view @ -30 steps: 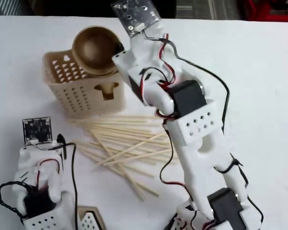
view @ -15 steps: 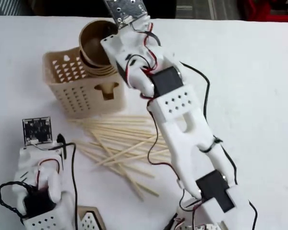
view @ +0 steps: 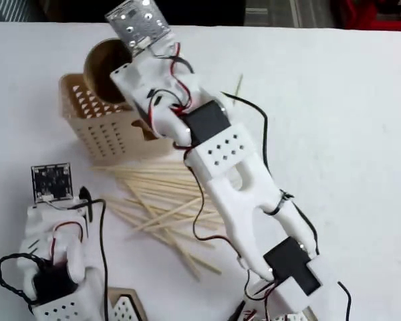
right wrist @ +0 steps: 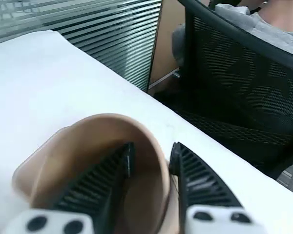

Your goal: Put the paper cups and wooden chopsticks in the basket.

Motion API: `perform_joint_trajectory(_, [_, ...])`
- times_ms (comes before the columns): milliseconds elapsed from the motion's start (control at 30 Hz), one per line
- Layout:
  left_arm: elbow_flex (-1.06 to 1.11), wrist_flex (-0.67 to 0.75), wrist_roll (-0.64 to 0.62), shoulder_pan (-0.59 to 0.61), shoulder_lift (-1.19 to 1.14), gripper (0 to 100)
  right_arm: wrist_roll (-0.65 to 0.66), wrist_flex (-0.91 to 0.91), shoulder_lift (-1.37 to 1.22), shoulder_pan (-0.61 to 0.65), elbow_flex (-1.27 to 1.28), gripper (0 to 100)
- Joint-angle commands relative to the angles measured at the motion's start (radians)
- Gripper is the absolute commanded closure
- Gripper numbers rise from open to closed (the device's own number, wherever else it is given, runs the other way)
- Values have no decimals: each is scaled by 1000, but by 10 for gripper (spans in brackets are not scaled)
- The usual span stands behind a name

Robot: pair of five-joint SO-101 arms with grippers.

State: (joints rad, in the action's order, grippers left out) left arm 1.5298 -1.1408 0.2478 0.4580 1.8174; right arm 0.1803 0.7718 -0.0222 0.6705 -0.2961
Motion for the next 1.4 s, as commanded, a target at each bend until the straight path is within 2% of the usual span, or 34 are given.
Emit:
perform_joint_trajectory(0, [-6,15,-11,10,10,801,-11,-12,-2,7,-38,872])
perform_joint_trajectory(167, [-5,15,-11,10,10,801,-9,5,93,-13,-34,868])
perform_joint_trajectory(333, [-5,15,-11,10,10,801,-9,90,189,-35,-37,762])
perform_joint_trajectory(400, [-5,15,-11,10,10,801,-9,134,236,-28,-38,750])
perform_joint_trajectory(600, [2,17,-11,10,10,801,-9,259,366,-33,-32,789])
perform_joint_trajectory(767, [6,21,-11,10,10,801,-6,503,418,-35,-31,861])
perform_joint_trajectory(933, [8,21,-9,10,10,801,184,776,450,-51,-31,893])
perform_joint_trajectory(1067, [8,21,-9,10,10,801,219,911,450,-128,-31,893])
perform_joint_trajectory(1233, [8,21,-9,10,10,801,222,941,460,-236,77,891])
perform_joint_trajectory(1367, [8,21,-9,10,10,801,242,941,506,-243,252,889])
